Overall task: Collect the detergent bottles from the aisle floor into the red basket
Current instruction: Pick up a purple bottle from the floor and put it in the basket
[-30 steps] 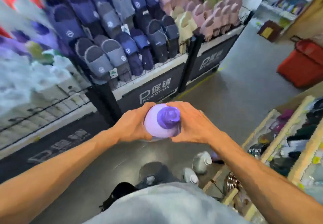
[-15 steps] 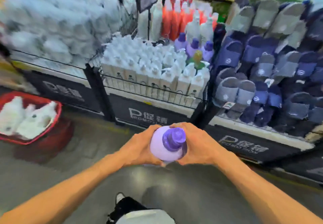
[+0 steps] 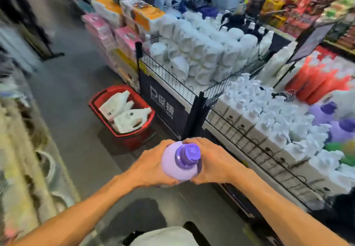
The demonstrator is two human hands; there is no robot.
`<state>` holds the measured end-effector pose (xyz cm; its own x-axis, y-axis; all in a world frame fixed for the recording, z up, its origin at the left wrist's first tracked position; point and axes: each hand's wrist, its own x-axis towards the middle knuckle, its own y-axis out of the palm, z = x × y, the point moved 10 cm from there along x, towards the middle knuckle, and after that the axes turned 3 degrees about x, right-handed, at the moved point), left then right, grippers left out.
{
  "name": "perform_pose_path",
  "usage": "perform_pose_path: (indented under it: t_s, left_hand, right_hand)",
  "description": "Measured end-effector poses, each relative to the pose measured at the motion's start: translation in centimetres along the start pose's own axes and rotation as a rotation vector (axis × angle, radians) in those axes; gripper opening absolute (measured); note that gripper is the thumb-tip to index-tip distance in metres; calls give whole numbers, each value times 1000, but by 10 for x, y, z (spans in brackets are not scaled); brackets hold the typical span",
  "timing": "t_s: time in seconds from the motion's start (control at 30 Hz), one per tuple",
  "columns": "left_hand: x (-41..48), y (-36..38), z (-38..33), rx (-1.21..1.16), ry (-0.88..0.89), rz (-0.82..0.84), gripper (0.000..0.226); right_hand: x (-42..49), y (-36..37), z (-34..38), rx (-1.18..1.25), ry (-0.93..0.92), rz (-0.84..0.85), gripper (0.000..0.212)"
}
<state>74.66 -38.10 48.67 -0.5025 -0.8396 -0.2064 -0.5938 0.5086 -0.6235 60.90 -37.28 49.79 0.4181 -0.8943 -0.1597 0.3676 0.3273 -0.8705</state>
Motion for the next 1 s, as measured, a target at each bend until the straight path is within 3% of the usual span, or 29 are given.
perform_pose_path:
  t_s: [0.27, 0.5, 0.8, 1.0]
  left_hand:
    - [37, -113, 97, -35, -231, -221, 89]
    - [80, -198, 167, 30, -397, -261, 102]
    - [103, -312, 276, 38, -433, -313, 99]
    - [119, -407, 371, 1, -398, -280, 100]
  right_hand:
    - [179, 0, 42, -39, -289, 107, 89]
    - [310, 1, 67, 23, -460, 147, 85]
    - [470, 30, 138, 167, -595, 255, 86]
    - [584, 59, 196, 157, -533, 209, 83]
